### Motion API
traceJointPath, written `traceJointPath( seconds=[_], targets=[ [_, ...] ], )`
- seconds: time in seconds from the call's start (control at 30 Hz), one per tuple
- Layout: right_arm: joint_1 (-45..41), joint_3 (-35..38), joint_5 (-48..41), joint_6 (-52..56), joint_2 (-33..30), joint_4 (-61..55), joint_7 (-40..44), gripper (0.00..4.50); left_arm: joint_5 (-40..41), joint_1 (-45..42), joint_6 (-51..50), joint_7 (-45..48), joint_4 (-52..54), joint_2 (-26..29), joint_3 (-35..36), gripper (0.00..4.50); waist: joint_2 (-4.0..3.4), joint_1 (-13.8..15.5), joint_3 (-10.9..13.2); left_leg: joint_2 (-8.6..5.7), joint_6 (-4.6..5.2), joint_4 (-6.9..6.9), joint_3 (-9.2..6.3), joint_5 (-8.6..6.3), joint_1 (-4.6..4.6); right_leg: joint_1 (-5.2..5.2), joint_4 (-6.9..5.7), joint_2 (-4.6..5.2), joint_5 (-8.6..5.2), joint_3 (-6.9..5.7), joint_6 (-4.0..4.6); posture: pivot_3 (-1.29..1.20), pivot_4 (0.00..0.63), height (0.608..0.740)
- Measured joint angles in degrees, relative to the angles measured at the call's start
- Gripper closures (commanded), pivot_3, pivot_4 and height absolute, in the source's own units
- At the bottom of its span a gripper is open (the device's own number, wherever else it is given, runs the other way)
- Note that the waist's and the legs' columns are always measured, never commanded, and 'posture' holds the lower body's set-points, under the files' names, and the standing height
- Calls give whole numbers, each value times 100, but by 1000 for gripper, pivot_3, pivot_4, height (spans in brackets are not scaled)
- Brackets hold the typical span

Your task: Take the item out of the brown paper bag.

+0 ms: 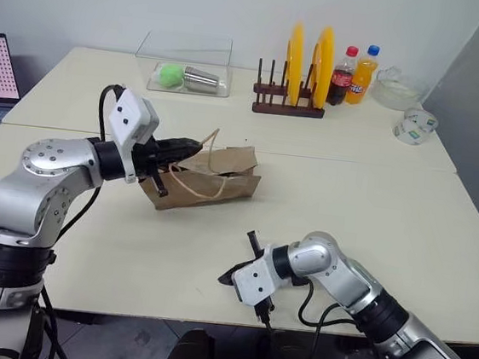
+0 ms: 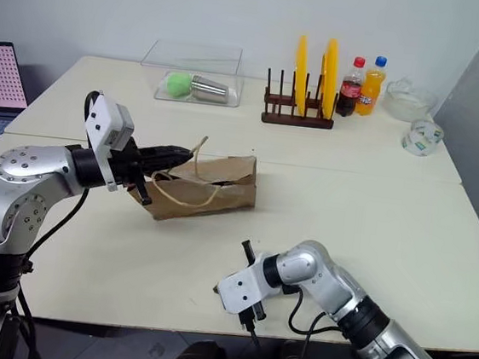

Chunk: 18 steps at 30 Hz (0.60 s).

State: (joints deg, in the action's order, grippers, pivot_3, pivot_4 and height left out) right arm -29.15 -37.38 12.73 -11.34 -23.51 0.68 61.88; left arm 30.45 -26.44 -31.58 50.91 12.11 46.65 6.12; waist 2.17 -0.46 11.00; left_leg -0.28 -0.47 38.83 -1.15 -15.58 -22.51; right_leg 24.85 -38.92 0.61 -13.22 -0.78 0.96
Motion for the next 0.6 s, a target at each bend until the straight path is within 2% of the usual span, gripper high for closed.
traceJointPath(
  seconds=[0.1,0.3,0.4,0.6],
  targets=[
    [250,418,-352,69,-211,-128,-32,3904,131,246,-211,-7,343,-33,-1,4500,0,13,0,-1,0,0,0,0,0,-1,1,2,0,0,0,0,150,740],
    [705,1087,-1037,-99,-564,-867,-71,1762,368,641,-486,-22,887,-100,-8,4500,0,20,0,0,0,-1,-2,0,2,-4,1,0,-8,-1,-13,0,150,740],
    [969,1243,-1183,-290,-786,-1038,-67,1762,384,783,-541,-16,981,-142,-26,4500,0,27,0,0,1,-1,-2,0,9,-16,7,0,-8,-2,-14,0,150,740],
    [1094,1257,-1154,-710,-807,-1083,-221,1762,384,841,-539,10,1029,-150,-89,4500,0,30,0,1,1,-5,-2,-1,48,-51,11,-2,-12,-1,-13,0,150,740]
  ],
)
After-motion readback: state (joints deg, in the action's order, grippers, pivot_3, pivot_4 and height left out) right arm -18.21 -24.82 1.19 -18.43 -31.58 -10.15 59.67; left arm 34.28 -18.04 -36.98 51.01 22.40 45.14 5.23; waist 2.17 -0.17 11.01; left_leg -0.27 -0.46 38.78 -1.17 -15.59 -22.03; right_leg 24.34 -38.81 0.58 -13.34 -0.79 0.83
